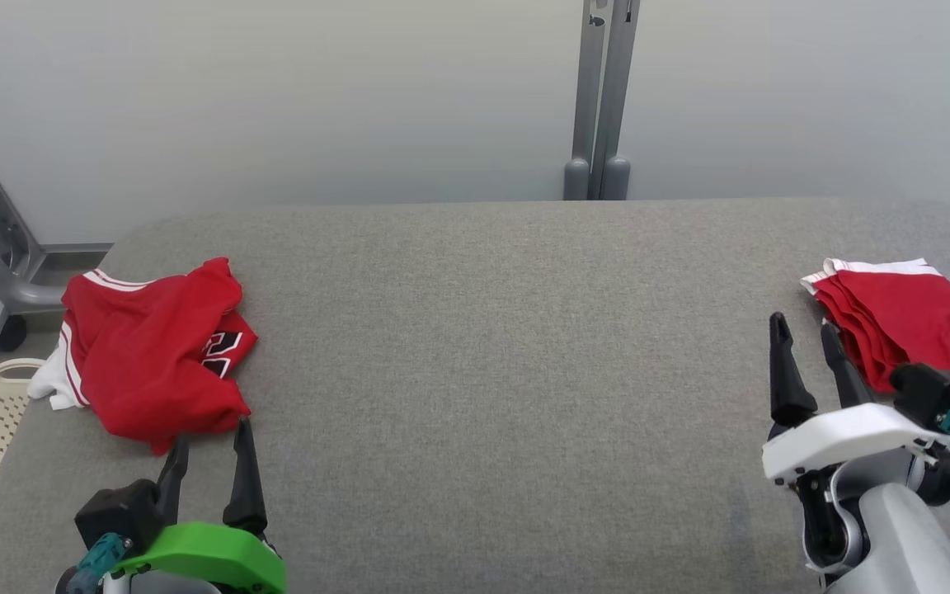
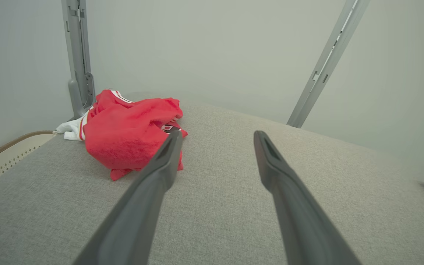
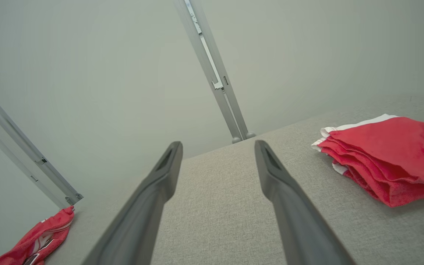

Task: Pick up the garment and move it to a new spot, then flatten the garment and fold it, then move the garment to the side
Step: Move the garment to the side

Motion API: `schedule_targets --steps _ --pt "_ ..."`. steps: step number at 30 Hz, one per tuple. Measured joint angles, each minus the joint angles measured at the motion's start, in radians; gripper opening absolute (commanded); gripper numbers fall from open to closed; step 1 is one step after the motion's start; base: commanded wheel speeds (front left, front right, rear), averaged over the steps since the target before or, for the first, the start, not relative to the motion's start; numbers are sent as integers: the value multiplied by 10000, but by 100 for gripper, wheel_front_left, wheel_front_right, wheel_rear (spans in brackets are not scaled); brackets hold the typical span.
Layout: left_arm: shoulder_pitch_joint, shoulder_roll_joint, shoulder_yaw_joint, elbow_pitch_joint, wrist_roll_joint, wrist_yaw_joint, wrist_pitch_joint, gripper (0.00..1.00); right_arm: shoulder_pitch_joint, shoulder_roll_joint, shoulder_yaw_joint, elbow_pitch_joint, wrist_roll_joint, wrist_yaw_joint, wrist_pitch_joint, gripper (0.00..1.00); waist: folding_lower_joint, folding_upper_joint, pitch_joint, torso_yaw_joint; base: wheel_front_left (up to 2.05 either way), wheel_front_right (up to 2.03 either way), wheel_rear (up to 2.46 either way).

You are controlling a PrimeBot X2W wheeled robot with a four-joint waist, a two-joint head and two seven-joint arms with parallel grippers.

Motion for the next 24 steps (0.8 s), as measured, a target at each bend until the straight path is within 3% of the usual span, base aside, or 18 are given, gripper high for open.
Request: schedule_targets --steps 12,14,24 --pt "603 731 -211 247 221 -205 136 100 1908 232 920 -1070 -21 0 491 100 0 0 -314 159 0 0 0" --pt "776 744 -163 151 184 -180 121 100 2172 234 989 -1208 -646 0 512 100 0 0 -364 155 0 0 0" --pt "1581 909 65 -385 186 33 -44 100 2999 224 757 -1396 -1526 -2 529 100 0 0 -375 55 0 0 0"
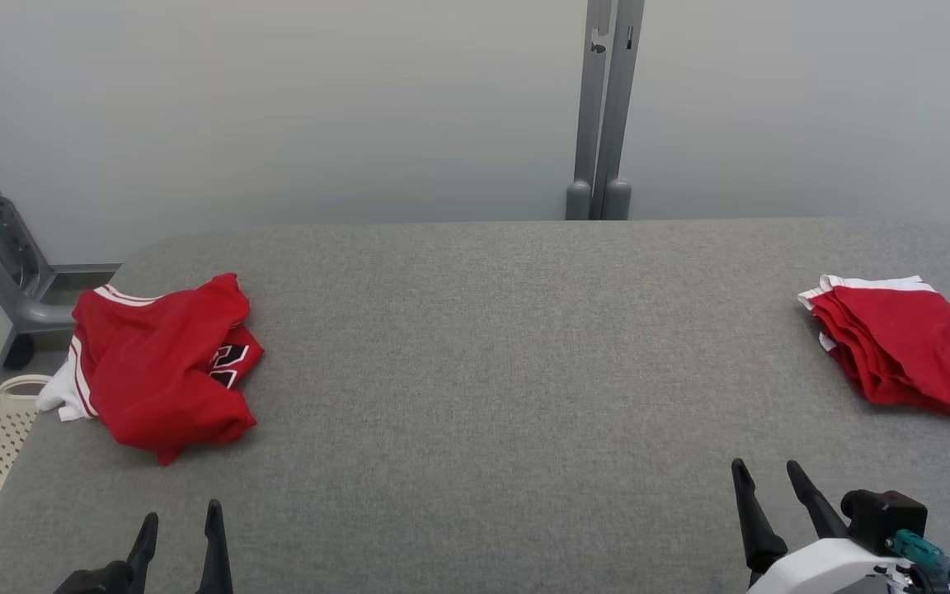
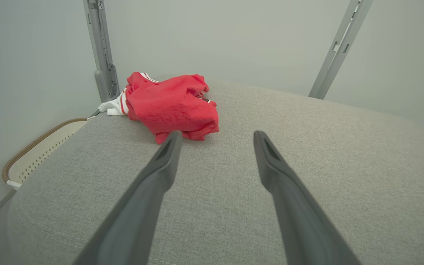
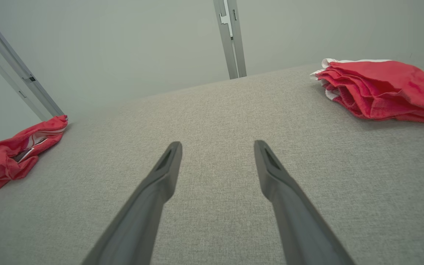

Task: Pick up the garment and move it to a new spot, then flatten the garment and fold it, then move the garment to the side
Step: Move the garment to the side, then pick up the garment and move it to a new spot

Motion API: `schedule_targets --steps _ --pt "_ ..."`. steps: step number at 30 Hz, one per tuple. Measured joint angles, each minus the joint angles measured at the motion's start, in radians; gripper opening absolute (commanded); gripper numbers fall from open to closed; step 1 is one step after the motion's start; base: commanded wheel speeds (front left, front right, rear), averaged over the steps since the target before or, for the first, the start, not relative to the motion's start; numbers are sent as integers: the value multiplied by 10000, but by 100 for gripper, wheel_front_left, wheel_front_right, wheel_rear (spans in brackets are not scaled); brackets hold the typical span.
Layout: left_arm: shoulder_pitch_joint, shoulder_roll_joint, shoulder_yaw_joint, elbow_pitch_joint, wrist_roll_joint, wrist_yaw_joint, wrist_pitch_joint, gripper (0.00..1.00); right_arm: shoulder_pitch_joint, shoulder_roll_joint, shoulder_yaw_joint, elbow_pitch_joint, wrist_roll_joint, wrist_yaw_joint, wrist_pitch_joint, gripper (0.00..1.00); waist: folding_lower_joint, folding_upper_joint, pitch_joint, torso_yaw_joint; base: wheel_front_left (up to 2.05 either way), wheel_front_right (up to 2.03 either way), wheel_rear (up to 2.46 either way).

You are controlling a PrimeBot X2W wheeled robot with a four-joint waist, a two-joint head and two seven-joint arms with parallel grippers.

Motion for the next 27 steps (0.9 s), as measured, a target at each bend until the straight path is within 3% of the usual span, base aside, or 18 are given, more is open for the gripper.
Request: schedule_targets --steps 19,27 --pt "260 155 -115 -171 27 163 125 100 14 17 148 -8 -90 2 188 100 0 0 96 100 0 0 0" --pt "233 295 -199 -290 88 224 259 100 31 17 276 -42 48 2 150 100 0 0 68 599 0 0 0"
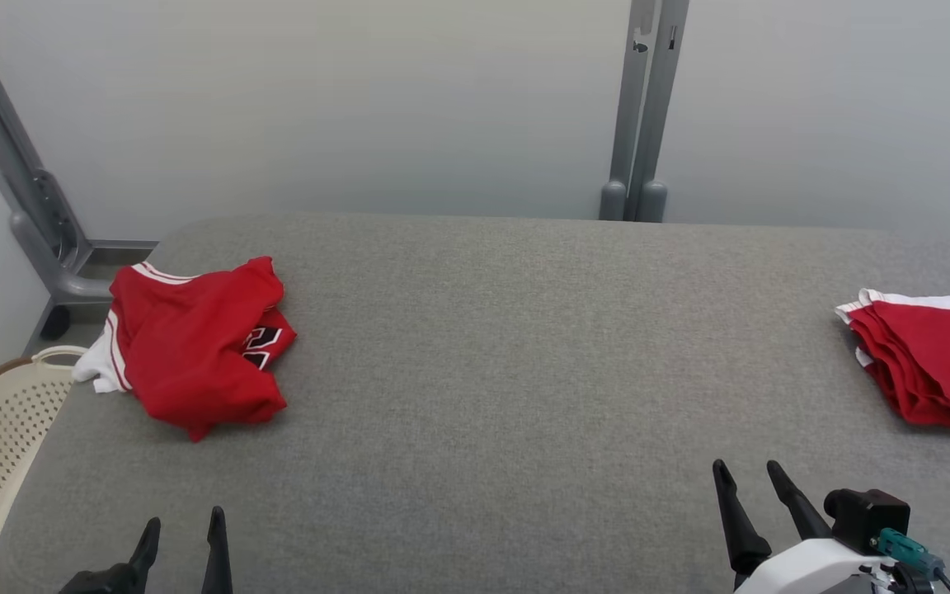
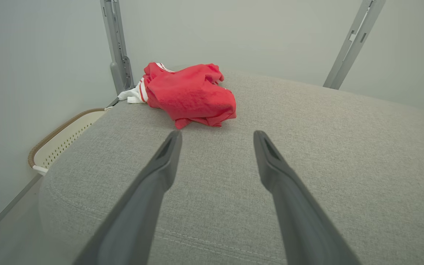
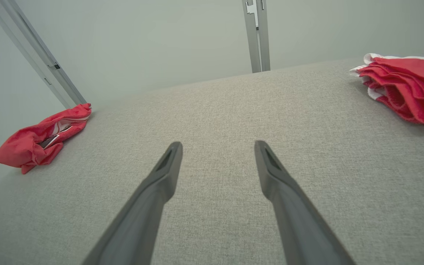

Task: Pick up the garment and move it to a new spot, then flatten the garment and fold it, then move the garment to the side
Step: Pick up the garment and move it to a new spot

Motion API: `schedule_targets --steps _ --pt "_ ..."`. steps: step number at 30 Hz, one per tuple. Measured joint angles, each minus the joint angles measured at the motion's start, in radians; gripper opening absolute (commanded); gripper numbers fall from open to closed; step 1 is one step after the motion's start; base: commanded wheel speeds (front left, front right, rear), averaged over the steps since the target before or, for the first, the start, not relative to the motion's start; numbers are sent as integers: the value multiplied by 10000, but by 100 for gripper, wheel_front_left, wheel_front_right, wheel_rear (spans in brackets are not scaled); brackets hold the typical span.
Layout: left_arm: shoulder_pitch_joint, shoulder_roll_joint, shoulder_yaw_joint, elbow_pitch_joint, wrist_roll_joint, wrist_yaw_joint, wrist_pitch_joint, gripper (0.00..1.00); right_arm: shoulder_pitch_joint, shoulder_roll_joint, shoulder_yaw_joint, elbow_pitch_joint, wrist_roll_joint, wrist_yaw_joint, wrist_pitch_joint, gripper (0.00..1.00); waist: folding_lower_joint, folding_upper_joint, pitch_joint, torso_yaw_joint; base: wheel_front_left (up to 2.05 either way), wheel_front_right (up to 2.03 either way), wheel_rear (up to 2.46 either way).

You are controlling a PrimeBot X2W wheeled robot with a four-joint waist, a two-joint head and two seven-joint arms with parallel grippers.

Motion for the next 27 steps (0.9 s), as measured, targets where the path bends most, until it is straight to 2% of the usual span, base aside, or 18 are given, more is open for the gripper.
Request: schedule_targets --steps 21,27 --pt "236 688 178 -642 33 362 458 100 -53 4 867 539 596 0 -481 100 0 0 -28 2613 0 0 0" --pt "369 756 255 -780 4 458 470 100 -267 6 1068 663 617 0 -568 100 0 0 23 3089 0 0 0"
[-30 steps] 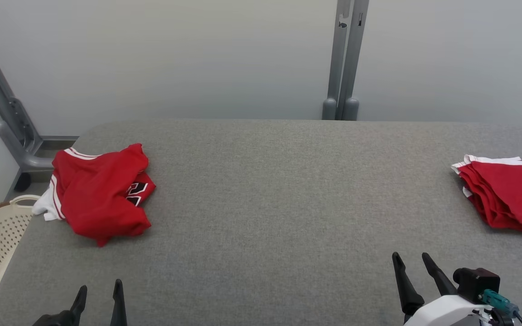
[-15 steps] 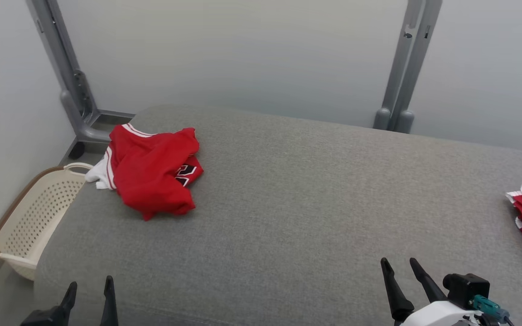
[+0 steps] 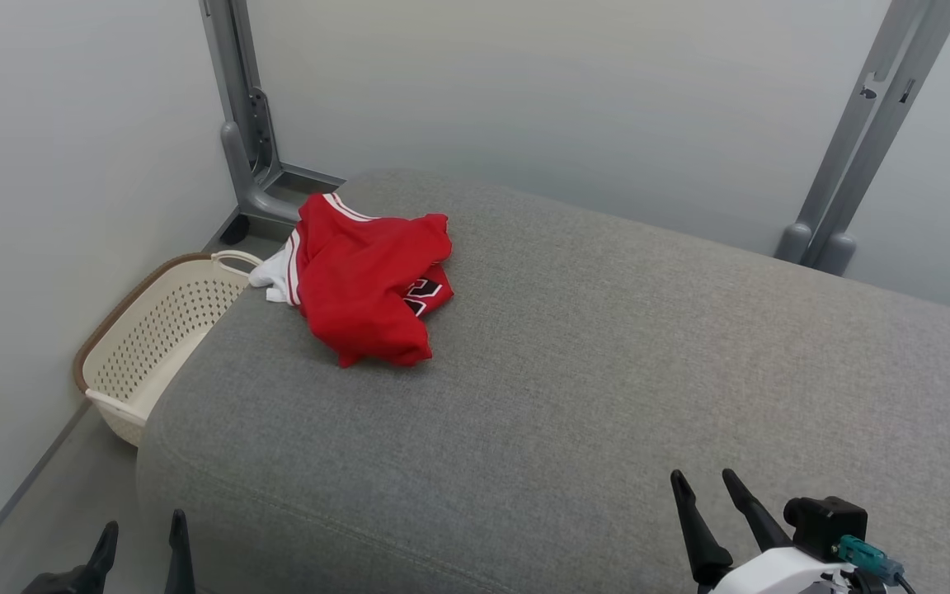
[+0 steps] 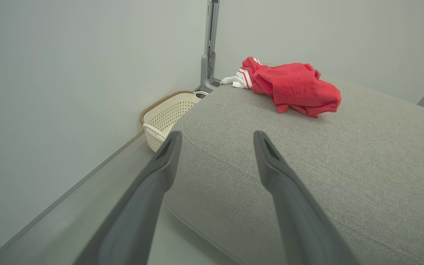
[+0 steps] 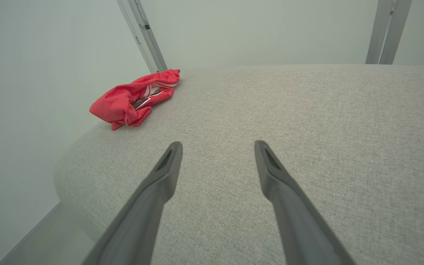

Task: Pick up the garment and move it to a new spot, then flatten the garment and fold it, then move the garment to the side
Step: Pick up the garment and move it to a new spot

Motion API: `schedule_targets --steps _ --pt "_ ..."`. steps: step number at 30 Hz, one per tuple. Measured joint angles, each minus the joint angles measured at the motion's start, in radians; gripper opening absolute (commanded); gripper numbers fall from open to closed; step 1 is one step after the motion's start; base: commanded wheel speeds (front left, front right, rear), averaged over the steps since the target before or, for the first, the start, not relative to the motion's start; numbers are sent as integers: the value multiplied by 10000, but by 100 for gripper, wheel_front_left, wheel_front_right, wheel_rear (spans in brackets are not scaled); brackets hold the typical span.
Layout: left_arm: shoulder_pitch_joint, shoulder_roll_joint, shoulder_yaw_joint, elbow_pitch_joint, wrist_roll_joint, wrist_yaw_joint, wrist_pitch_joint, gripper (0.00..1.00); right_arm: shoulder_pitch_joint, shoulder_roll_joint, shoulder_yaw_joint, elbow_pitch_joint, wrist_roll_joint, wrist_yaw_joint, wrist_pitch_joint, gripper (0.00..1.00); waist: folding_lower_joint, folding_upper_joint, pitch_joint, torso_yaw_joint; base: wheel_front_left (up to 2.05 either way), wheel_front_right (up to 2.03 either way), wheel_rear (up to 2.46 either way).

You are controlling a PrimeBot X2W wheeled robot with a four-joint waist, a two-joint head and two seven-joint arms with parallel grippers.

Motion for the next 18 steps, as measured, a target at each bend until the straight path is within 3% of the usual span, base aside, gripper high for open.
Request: schedule_targets --steps 5,10,12,18 --pt "7 61 -31 -2 2 50 48 100 -13 0 54 104 -2 0 -29 100 0 0 48 52 0 0 0" --pt "-357 119 -270 336 -86 -217 642 100 -12 2 44 67 -59 0 -23 100 0 0 95 -13 0 0 0" --pt "-1331 184 -616 821 -82 -527 1482 100 -16 2 -25 -88 -219 0 100 100 0 0 215 -97 0 0 0" --pt "-3531 61 -1062 2044 -117 -922 3210 100 -48 2 -128 -573 -608 0 506 100 0 0 557 -275 0 0 0"
